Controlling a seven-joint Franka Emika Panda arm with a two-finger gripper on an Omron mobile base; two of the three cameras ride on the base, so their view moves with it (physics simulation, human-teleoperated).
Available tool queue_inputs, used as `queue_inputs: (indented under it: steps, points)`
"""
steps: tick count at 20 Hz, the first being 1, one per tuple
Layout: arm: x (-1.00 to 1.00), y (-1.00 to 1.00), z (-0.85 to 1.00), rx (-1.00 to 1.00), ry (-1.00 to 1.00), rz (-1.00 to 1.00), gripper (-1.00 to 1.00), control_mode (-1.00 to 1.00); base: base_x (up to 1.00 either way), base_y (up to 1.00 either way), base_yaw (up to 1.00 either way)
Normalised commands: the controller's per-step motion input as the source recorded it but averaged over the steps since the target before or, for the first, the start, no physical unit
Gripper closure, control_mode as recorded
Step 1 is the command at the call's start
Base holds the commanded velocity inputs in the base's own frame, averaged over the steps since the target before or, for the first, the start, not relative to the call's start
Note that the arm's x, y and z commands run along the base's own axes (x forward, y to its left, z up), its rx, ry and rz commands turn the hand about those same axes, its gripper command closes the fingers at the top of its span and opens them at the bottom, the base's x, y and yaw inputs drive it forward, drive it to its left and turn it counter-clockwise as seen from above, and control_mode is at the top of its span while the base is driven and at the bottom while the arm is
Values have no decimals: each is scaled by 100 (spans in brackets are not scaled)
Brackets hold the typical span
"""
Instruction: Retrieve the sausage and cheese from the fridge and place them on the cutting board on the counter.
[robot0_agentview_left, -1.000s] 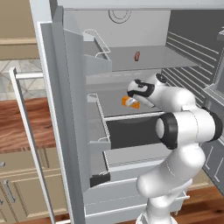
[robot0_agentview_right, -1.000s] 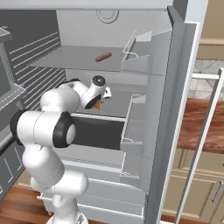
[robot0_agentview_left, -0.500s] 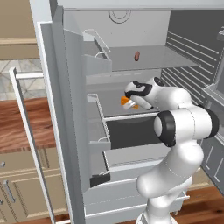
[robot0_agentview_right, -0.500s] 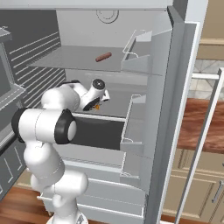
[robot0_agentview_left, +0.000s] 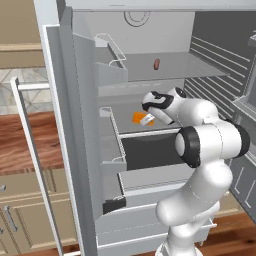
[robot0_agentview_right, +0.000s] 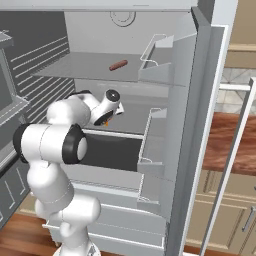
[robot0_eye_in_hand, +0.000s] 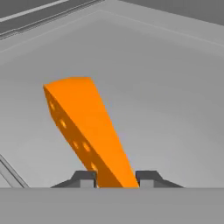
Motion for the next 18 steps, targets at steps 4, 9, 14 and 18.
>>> queue_inputs:
  steps: [4,9,14,18]
  points:
    - [-3,-9,-3,0,0,0,100,-100,0,0,0]
    - [-88,-6,0,0,0,0,100,-100,0,0,0]
    - [-100,-7,10,0,0,0,100,-100,0,0,0]
    - [-100,17,85,0,-1,-3,100,-100,0,0,0]
